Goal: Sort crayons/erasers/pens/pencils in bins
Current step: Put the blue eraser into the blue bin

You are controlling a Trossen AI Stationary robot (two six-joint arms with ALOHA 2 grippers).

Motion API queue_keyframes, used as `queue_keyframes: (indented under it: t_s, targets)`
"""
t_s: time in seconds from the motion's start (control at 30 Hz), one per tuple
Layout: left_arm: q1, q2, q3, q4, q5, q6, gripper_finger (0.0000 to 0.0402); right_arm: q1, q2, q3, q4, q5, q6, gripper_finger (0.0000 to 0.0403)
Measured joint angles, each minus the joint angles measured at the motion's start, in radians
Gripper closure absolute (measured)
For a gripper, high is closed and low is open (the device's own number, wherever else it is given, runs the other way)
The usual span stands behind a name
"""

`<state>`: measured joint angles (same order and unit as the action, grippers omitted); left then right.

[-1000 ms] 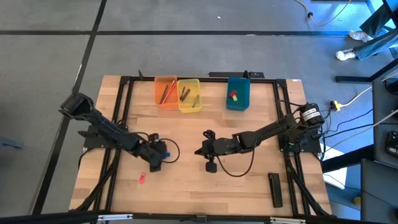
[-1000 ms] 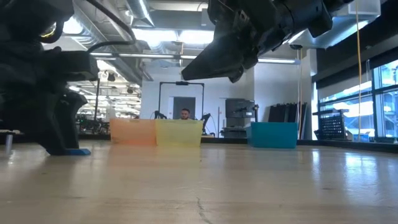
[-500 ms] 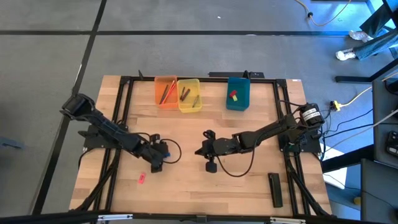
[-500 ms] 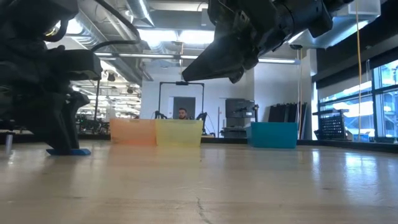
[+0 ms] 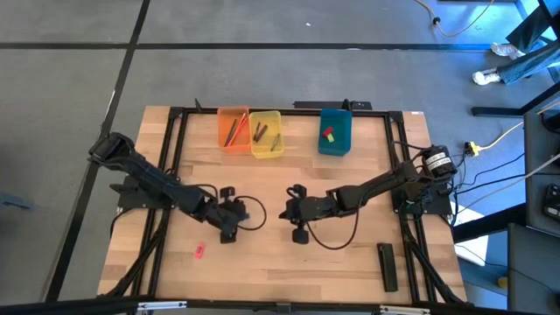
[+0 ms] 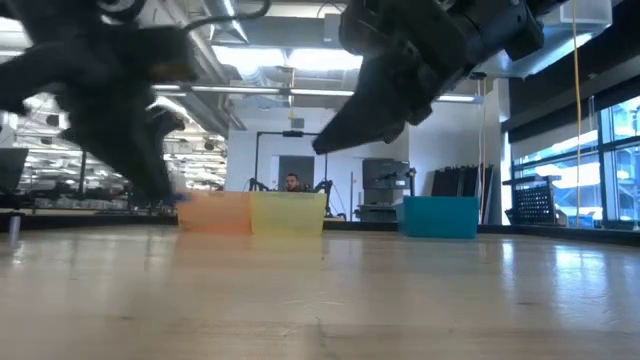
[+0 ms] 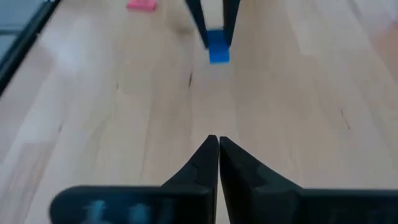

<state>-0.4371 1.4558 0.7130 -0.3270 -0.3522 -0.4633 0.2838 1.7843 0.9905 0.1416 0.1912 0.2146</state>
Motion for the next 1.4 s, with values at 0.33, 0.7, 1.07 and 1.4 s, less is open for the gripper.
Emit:
queue_keyframes:
  t_s: [0.33,0.7,1.07,1.4]
  targets:
    - [0.240,-0.001,0.093,0.078,0.021,0.263,0.0326,0.115,-0.081,0.001,-0.306,0.322,0.142,0.0384]
    - [0.570,-0.001,0.094,0.416,0.278,0.349,0.0330,0.217,-0.134,-0.012,-0.728,0.655,0.488,0.0390]
    - [0.622,0.193,0.221,0.495,0.421,0.370,0.0332,0.202,-0.248,-0.414,-0.082,0.611,0.456,0.0395]
    - [0.610,0.307,0.384,0.496,0.850,0.180,0.0329,0.206,-0.458,-0.529,0.152,0.547,0.005,0.0381]
